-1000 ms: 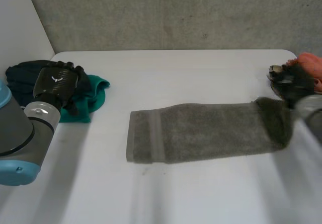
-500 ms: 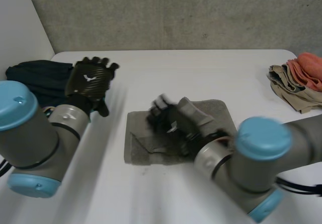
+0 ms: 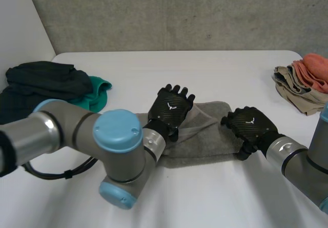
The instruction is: Fold the laundry.
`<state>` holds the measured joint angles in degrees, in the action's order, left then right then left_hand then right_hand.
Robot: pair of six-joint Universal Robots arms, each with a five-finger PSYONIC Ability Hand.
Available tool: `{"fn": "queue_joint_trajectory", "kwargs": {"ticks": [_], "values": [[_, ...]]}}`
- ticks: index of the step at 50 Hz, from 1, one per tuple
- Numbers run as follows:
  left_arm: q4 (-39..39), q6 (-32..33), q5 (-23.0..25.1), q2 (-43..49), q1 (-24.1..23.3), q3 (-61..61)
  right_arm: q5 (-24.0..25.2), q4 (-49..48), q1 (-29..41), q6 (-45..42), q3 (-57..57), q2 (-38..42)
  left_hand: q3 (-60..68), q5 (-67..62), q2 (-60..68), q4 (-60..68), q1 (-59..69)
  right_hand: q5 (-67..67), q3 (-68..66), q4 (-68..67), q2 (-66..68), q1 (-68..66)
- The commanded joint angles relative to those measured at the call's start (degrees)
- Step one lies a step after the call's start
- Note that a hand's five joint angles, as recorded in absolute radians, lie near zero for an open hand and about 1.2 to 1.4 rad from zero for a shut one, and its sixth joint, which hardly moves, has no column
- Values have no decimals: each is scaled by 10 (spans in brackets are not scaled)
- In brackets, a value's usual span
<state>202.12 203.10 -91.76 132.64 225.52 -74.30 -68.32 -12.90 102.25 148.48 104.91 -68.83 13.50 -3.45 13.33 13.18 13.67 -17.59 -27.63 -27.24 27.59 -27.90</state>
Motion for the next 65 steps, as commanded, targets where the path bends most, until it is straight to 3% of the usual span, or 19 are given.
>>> {"fn": "queue_joint_trajectory", "kwargs": {"ticks": [1, 3, 7, 11, 16, 22, 26, 32, 37, 38, 42, 45, 47, 49, 52, 55, 60, 63, 65], "values": [[0, 3, -75, 37, 42, 33, 4, -12, 5, 3, 0, 20, 56, -57, 58, 59, 55, -165, -164, -168, 165, -161], [-2, 14, -142, 34, 78, 26, 2, -17, 5, -2, -1, 26, 53, -53, 55, 56, 51, -202, -201, -205, 201, -198], [-22, 64, -201, 14, 109, -7, -2, -27, 7, -4, -1, 32, 18, -18, 20, 21, 16, -296, -295, -299, 296, -293], [-58, 114, -196, -45, 116, -75, -12, -27, 16, -13, -10, 38, -19, 19, -18, -16, -21, -368, -368, -372, 368, -365], [-64, 116, -173, -118, 104, -144, -32, -28, 12, -39, -8, 36, -26, 26, -24, -23, -28, -524, -524, -527, 524, -521], [-59, 105, -159, -194, 89, -190, -48, -27, 11, -71, 3, 29, -26, 26, -24, -23, -28, -524, -524, -528, 524, -521], [-59, 91, -157, -224, 89, -211, -86, -21, 10, -109, 7, -2, -29, 29, -28, -26, -31, -524, -524, -528, 524, -521], [-56, 75, -156, -264, 90, -232, -145, -29, 18, -240, -8, -36, -33, 32, -31, -30, -35, -524, -524, -528, 524, -521], [-54, 51, -141, -273, 93, -232, -100, -73, 94, -284, -44, -38, -35, 34, -33, -31, -36, -524, -524, -528, 524, -521], [-53, 46, -136, -273, 93, -231, -63, -100, 156, -284, -50, -33, -35, 34, -33, -31, -36, -524, -524, -528, 524, -521], [-38, 14, -117, -281, 94, -232, 33, -153, 266, -282, -38, -11, -35, 34, -33, -31, -36, -524, -524, -528, 524, -521], [-25, -17, -100, -287, 94, -233, 74, -165, 292, -291, -21, 58, -35, 34, -33, -31, -36, -524, -524, -528, 524, -521], [-22, -41, -91, -289, 93, -233, 71, -162, 296, -290, -20, 87, -35, 34, -33, -31, -36, -524, -524, -528, 524, -521], [-21, -56, -88, -290, 93, -232, 48, -153, 289, -281, -17, 84, -35, 34, -33, -31, -36, -200, -200, -203, 200, -197], [-20, -82, -87, -290, 93, -226, 22, -155, 284, -248, -13, 55, -33, 32, -31, -30, -35, 176, 176, 172, -176, 179], [-17, -100, -87, -290, 91, -215, 1, -149, 258, -184, -23, 13, -33, 32, -31, -30, -35, 176, 176, 172, -176, 179], [-17, -119, -88, -283, 83, -183, -20, -138, 183, 90, -33, -51, -33, 32, -31, -30, -35, 176, 176, 172, -176, 179], [-21, -126, -91, -274, 67, -165, -14, -84, 164, 199, -60, -61, -33, 32, -31, -30, -35, 176, 176, 172, -176, 179], [-23, -130, -91, -262, 50, -154, -14, -45, 154, 224, -82, -58, -30, 29, -28, -26, -31, 176, 176, 172, -176, 179]]}}
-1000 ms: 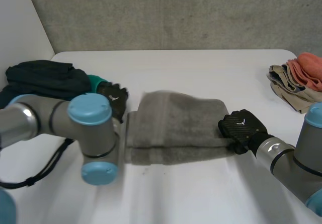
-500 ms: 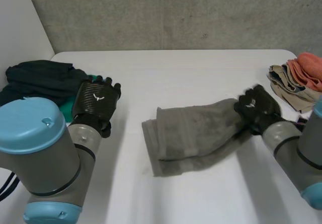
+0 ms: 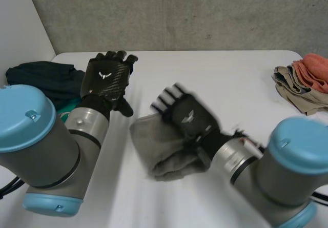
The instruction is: Fold the laundry.
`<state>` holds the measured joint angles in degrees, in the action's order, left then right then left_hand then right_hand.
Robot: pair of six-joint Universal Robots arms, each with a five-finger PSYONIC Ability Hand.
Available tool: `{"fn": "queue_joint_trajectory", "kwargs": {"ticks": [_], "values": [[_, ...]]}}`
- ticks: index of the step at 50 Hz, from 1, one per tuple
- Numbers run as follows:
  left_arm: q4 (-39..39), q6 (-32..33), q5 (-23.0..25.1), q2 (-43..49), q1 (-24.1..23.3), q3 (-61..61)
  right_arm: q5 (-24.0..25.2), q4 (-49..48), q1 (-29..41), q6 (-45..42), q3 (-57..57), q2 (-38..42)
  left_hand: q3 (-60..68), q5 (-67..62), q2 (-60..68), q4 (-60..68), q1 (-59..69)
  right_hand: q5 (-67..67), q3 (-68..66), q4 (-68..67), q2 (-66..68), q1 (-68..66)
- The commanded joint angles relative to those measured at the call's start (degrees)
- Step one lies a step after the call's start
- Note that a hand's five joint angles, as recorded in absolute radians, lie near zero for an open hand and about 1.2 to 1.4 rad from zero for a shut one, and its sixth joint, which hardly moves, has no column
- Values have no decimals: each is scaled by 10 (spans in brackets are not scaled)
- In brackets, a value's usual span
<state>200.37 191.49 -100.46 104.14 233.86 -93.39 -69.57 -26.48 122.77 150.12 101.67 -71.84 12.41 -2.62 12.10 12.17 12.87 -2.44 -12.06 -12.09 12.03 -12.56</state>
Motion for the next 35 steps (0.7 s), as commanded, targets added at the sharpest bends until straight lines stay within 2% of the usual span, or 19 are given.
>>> {"fn": "queue_joint_trajectory", "kwargs": {"ticks": [1, 5, 10, 17, 27, 35], "values": [[-8, -20, -6, 32, -51, 45, 0, 111, -56, 214, -61, -24, -15, 17, -12, -13, -20, 24, 21, 21, -20, 26], [-28, -36, -9, 49, -85, 58, 3, 200, -75, 214, -120, 24, -12, 14, -9, -9, -16, 24, 21, 21, -20, 26], [-66, -58, -11, 84, -91, 72, 0, 326, -75, 213, -225, 99, -12, 14, -9, -9, -16, 24, 21, 21, -20, 26], [-132, -95, -18, 135, -97, 97, 1, 428, -68, 215, -319, 166, -10, 12, -7, -8, -15, 24, 21, 21, -20, 26], [-191, -98, -40, 212, -91, 118, -13, 443, -68, 168, -340, 228, 2, 1, 5, 4, -3, 24, 21, 21, -20, 26], [-270, -99, -38, 232, -85, 139, -93, 392, -75, 44, -309, 222, 10, -8, 13, 12, 5, -12, -15, -15, 16, -10]]}}
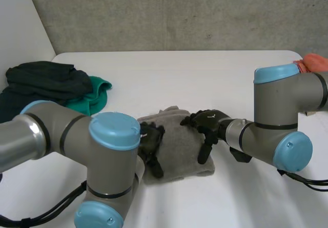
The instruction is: Fold the laundry.
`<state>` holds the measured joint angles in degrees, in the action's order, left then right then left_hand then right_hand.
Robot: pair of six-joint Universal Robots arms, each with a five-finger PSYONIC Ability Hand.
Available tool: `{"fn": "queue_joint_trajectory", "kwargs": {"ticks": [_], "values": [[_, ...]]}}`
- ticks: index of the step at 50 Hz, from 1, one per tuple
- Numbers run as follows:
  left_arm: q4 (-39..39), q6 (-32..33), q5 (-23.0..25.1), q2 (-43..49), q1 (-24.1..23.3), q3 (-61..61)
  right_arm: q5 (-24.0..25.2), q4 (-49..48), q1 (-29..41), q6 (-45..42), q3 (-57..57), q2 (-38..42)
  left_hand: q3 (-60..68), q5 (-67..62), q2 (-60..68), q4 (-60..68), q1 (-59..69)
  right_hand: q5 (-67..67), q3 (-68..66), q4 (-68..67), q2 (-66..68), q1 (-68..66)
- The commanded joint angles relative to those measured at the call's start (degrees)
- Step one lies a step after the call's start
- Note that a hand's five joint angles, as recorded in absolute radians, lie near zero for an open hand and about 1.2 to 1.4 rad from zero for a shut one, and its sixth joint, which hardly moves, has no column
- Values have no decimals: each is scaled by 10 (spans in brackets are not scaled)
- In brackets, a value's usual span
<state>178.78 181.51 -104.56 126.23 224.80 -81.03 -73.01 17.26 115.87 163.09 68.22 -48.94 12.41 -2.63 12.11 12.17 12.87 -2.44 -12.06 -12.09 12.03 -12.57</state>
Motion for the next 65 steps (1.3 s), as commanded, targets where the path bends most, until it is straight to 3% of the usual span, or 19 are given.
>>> {"fn": "queue_joint_trajectory", "kwargs": {"ticks": [1, 7, 10, 16, 21, 26, 30, 43, 55, 58, 63, 65], "values": [[-55, 1, 4, 9, 7, 17, -70, -63, -6, -105, 30, -11, 10, -8, 13, 12, 5, -15, -19, -19, 19, -14], [-55, 2, 12, -35, 24, 25, -87, -116, 1, -131, 55, -33, 2, 1, 5, 4, -3, -13, -17, -17, 18, -12], [-51, 1, 32, -63, 29, 29, -82, -157, 14, -132, 92, -90, -5, 7, -2, -3, -10, -13, -17, -17, 18, -12], [-26, 2, 144, -132, 56, 32, -72, -253, 55, -143, 217, -185, -10, 12, -7, -8, -15, -13, -17, -17, 18, -12], [-10, 2, 255, -169, 88, 40, -45, -288, 74, -152, 311, -206, -2, 4, 1, 1, -6, -13, -17, -17, 18, -12], [-16, 1, 406, -184, 126, 62, -29, -319, 89, -144, 372, -207, 0, 2, 3, 2, -5, -12, -16, -15, 16, -11], [-17, -1, 469, -185, 132, 68, -30, -387, 94, -145, 399, -200, 0, 2, 3, 2, -5, -17, -21, -20, 21, -16], [-16, -1, 474, -177, 128, 62, -28, -469, 94, -154, 360, -98, 0, 2, 3, 2, -5, -116, -120, -120, 120, -115], [-13, -1, 449, -172, 128, 71, -28, -500, 94, -153, 332, -86, 0, 2, 3, 2, -5, -168, -172, -172, 172, -167], [-13, -2, 449, -172, 128, 72, -30, -500, 95, -153, 316, -73, 0, 2, 3, 2, -5, -272, -276, -276, 276, -271], [-13, -3, 449, -172, 127, 72, -31, -498, 95, -152, 295, -63, 0, 2, 3, 2, -5, -311, -315, -315, 315, -310], [-13, -3, 449, -172, 127, 72, -31, -498, 95, -152, 288, -62, 0, 2, 3, 2, -5, -462, -466, -465, 466, -460]]}}
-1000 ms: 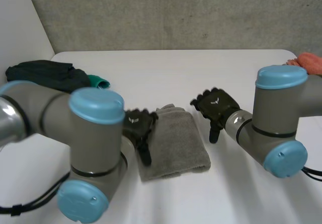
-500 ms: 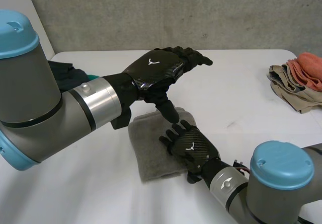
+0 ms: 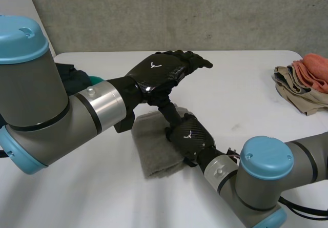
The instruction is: Fold the laundry.
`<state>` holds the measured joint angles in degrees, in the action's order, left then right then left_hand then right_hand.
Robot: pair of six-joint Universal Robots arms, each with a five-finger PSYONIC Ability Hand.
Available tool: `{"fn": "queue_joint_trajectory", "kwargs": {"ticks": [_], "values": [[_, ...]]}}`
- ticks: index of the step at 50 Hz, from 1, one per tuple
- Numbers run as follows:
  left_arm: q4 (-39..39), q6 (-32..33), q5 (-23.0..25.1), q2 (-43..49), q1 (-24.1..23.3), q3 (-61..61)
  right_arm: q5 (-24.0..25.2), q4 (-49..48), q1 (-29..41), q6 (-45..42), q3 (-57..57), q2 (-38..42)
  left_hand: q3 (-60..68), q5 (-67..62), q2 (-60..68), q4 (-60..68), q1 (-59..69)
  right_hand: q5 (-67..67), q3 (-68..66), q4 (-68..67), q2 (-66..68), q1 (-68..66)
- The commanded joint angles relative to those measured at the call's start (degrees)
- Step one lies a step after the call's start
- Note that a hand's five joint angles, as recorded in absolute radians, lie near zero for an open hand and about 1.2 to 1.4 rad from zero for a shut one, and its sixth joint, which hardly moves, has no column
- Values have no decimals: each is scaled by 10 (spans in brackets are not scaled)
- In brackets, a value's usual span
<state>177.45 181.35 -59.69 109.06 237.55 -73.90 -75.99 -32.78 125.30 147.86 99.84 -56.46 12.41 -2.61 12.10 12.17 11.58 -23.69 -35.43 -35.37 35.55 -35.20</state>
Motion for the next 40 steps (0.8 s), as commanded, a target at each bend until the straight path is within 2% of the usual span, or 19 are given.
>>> {"fn": "queue_joint_trajectory", "kwargs": {"ticks": [1, 6, 12, 19, 23, 27, 30, 33, 40], "values": [[0, -1, 0, 0, 0, 1, -2, 1, -1, 2, -33, 15, 0, 2, 3, 2, 8, -461, -444, -444, 442, -446], [1, -2, -2, -2, 0, 15, -12, -3, -4, 8, -61, 8, 2, 0, 5, 4, 10, -463, -446, -446, 445, -448], [1, -5, -14, -8, 0, 45, -39, 3, -23, 14, -145, 1, 2, 0, 5, 4, 10, -463, -446, -446, 445, -448], [3, -6, -25, -17, -4, 78, -36, 4, -140, 58, -242, -43, 0, 2, 3, 2, 8, -463, -446, -446, 445, -448], [10, -11, -24, -24, -6, 81, -30, 4, -230, 99, -296, -49, 0, 2, 3, 2, 8, -463, -446, -446, 445, -448], [16, -19, -24, -24, -6, 78, 16, 3, -338, 147, -370, -38, 2, 0, 5, 4, 10, -463, -446, -446, 445, -448], [18, -20, -24, -18, -10, 78, 57, -4, -382, 172, -409, -4, 2, 0, 5, 4, 10, -463, -446, -446, 445, -448], [19, -20, -24, -14, -15, 76, 114, -3, -454, 204, -492, 72, 2, 0, 5, 4, 10, -463, -446, -446, 445, -448], [21, -20, -25, 11, -23, 71, 188, -4, -542, 233, -601, 232, 2, 0, 5, 4, 10, -463, -446, -446, 445, -448]]}}
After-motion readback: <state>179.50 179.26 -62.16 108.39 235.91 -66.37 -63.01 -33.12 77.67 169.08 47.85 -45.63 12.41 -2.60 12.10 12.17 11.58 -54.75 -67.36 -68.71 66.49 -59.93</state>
